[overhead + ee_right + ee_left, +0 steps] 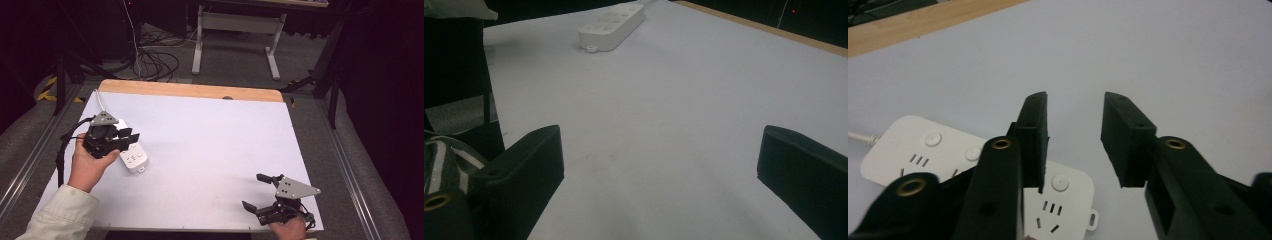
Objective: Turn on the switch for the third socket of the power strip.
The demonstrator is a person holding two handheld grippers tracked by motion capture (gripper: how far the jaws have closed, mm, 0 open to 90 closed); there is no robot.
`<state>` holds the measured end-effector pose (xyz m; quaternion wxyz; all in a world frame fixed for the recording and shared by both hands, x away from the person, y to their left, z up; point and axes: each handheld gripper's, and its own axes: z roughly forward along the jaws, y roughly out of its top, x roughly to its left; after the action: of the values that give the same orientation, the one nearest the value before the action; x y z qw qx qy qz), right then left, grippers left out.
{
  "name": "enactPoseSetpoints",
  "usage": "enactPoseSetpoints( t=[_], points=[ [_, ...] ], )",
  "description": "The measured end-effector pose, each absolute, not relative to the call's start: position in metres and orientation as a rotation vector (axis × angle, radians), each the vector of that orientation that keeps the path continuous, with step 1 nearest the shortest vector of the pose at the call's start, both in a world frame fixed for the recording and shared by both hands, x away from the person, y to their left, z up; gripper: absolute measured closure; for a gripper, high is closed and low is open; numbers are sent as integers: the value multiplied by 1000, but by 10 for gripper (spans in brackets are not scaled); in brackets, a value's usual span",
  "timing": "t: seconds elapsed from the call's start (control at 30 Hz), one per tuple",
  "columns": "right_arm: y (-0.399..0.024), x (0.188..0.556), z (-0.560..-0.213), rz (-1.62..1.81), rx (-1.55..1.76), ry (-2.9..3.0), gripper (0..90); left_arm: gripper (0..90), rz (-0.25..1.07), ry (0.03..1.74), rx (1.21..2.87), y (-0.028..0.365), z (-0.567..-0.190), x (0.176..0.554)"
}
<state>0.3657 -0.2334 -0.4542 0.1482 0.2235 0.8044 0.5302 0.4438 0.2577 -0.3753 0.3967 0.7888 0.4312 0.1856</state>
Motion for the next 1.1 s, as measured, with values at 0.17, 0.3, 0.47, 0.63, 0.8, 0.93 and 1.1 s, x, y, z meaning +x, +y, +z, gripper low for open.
enactPoseSetpoints(
  t=[0.17,0.3,0.47,0.63,0.8,0.93,1.1],
  points=[
    [-233,366,-454,1523,640,2315,56,463,480,1019,1955,258,-369,432],
    [-233,365,-454,1527,644,2309,56,373,516,965,1932,258,-364,420],
    [-233,365,-454,1524,640,2314,56,278,537,894,1885,258,-363,403],
    [-233,365,-454,1524,638,2313,56,223,566,855,1872,262,-364,387],
    [-233,365,-454,1524,639,2314,55,195,568,818,1831,268,-372,374],
    [-232,365,-454,1525,640,2313,55,177,552,817,1817,272,-378,366],
    [-231,366,-455,1519,642,2316,55,188,506,866,1844,280,-391,364]
  ],
)
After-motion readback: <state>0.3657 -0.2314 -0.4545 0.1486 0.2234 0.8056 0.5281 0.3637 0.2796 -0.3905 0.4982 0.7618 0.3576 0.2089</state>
